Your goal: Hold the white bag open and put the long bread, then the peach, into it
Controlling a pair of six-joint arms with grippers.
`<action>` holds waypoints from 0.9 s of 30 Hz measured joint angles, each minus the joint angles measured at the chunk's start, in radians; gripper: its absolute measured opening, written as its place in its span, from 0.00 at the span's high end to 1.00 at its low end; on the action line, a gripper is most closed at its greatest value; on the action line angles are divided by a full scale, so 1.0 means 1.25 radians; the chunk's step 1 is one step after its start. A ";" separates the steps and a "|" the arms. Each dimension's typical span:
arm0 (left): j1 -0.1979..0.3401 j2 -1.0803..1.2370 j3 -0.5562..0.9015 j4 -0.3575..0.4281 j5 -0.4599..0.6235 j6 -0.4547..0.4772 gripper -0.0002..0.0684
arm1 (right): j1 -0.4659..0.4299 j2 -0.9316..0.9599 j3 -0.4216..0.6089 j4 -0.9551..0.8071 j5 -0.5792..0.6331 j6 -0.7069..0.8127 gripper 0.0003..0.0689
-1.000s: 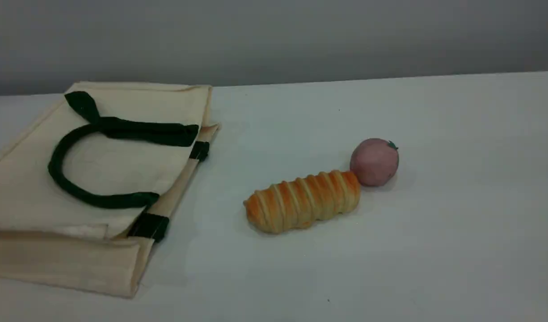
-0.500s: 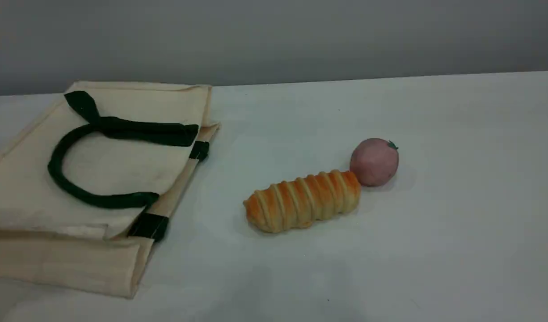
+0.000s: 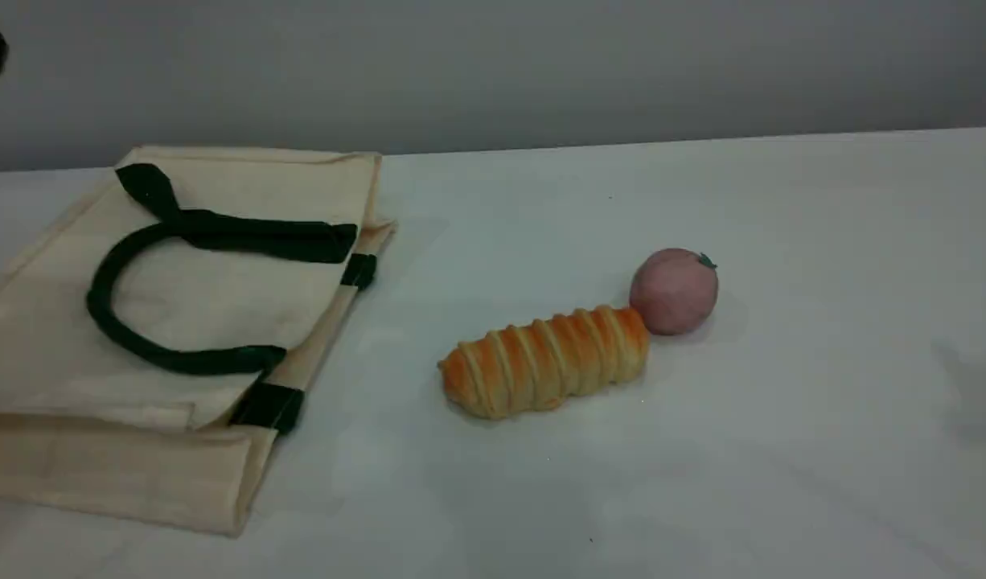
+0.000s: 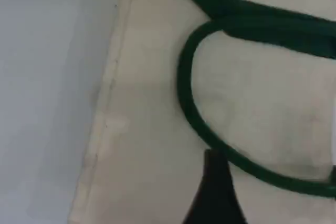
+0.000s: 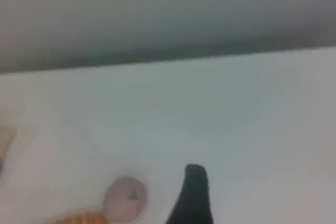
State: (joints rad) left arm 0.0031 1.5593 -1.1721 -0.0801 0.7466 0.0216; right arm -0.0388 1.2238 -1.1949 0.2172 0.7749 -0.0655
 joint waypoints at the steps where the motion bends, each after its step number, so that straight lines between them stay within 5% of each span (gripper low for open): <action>1: 0.000 0.017 -0.005 0.003 0.000 0.000 0.28 | 0.000 0.014 0.000 0.001 0.000 0.000 0.15; 27: 0.000 0.355 -0.031 0.047 -0.089 -0.003 0.28 | 0.000 0.142 0.000 0.039 -0.026 -0.049 0.15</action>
State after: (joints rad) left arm 0.0031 2.0028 -1.2110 -0.0207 0.6347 0.0177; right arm -0.0388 1.4009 -1.1949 0.2661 0.7420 -0.1270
